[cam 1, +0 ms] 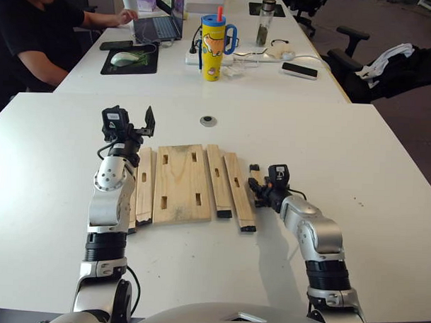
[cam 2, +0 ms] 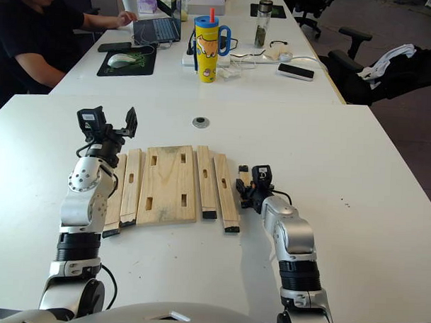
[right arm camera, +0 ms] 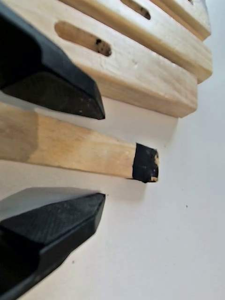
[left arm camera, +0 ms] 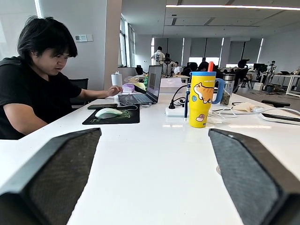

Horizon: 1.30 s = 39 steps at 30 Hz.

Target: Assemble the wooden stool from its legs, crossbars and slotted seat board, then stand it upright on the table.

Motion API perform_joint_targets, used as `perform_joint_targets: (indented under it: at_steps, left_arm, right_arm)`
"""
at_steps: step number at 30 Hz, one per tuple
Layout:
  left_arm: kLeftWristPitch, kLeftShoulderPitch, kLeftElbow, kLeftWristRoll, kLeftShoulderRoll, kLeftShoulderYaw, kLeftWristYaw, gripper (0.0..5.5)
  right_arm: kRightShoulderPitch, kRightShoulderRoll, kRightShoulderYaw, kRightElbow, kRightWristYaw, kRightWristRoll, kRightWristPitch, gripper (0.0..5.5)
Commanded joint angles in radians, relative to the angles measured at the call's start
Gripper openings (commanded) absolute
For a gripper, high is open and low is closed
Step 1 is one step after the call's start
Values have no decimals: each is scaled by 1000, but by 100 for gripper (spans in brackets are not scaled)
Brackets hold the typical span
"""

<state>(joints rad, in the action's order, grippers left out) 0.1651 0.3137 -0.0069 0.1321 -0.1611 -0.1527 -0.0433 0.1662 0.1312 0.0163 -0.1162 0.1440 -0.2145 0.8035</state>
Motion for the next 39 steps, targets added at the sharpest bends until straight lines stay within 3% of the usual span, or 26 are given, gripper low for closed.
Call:
perform_joint_targets:
  at_steps: [1,6,16,22,27,35,39]
  left_arm:
    - [2,0,-5,-5,6,0,7,424]
    - [2,0,-8,-5,9,0,10,424]
    - [3,21,9,-8,3,2,3,427]
    - [75,62,13,106,28,-5,-78,427]
    - [309,107,-31,368,96,-15,-172,427]
    - [616,136,-91,726,185,-55,-184,427]
    - [666,153,-93,806,185,-86,-155,373]
  right_arm:
    - [-27,0,27,-10,-16,18,66,294]
    - [-36,8,39,-13,-44,49,126,294]
    - [-47,0,21,32,-11,46,87,133]
    - [49,24,-52,32,2,53,-192,132]
    - [82,23,-32,22,134,8,-410,132]
    - [58,14,55,-12,297,-32,-541,132]
    - [52,12,59,-32,325,-50,-569,132]
